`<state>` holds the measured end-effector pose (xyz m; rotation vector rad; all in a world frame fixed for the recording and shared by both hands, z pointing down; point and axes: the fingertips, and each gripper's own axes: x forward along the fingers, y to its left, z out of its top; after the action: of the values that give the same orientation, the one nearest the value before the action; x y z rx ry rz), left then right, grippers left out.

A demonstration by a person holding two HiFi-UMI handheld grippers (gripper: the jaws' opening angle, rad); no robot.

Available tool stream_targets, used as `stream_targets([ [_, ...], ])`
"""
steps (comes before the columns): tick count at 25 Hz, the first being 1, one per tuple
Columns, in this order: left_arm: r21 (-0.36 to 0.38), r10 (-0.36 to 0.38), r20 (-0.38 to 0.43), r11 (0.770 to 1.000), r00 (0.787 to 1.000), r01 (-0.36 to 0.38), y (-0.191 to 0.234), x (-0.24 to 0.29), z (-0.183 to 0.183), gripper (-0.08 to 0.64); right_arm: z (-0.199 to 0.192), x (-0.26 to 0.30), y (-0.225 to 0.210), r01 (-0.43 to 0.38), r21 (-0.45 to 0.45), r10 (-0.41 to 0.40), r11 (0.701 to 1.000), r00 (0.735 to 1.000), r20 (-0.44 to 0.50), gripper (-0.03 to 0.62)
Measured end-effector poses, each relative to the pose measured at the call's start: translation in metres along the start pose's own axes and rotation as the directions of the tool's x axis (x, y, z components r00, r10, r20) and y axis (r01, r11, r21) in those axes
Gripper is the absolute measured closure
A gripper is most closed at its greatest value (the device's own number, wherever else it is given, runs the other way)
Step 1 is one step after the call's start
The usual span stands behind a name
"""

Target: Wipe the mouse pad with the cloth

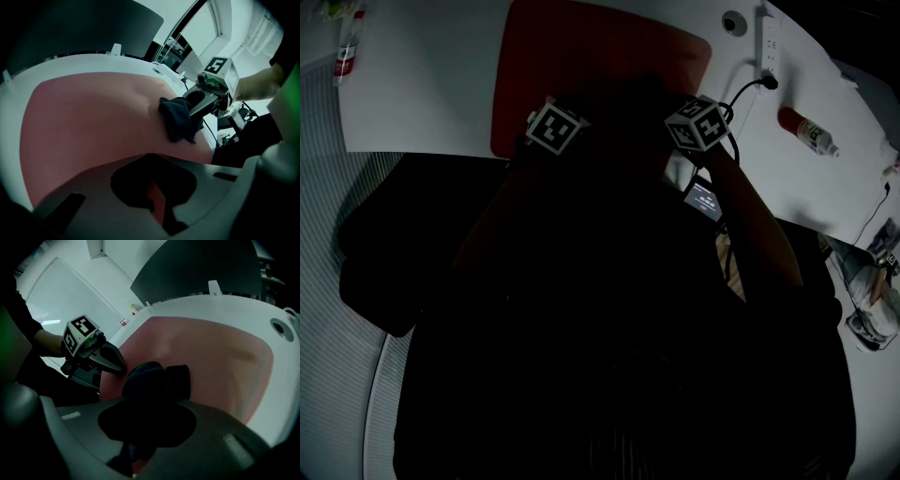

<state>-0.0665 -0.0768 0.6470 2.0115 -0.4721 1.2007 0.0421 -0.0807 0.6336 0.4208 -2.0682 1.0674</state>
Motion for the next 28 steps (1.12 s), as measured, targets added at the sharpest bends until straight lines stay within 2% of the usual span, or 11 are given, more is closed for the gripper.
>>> stream_targets([
  [5,0.018,0.004,-0.019,1.0,1.0,-0.003,-0.003,0.002,0.003,0.554,-0.002,-0.001,-0.001,-0.016,0.007,0.016,1.0,1.0,-0.004,0.506],
  [13,0.093,0.027,-0.047,0.995,0.999,-0.023,-0.006,0.0,0.006,0.552,0.012,-0.003,-0.009,0.016,-0.148,-0.028,0.989,0.996,-0.082,0.509],
  [16,0.092,0.045,-0.034,0.995,0.998,-0.042,-0.006,0.0,0.006,0.552,0.034,-0.013,-0.032,0.067,-0.189,-0.081,0.98,0.994,-0.072,0.509],
  [20,0.088,0.062,-0.024,0.994,0.998,-0.06,-0.006,-0.002,0.005,0.552,0.061,-0.029,-0.083,0.156,-0.145,-0.16,0.977,0.987,-0.016,0.509],
  [25,0.091,0.055,-0.018,0.994,0.998,-0.053,-0.005,-0.002,0.003,0.552,0.069,-0.03,-0.083,0.218,-0.201,-0.226,0.955,0.974,-0.013,0.509],
  [28,0.086,0.043,-0.017,0.995,0.999,-0.042,-0.004,-0.001,0.004,0.552,0.068,-0.031,-0.084,0.24,-0.175,-0.242,0.955,0.97,0.01,0.509],
])
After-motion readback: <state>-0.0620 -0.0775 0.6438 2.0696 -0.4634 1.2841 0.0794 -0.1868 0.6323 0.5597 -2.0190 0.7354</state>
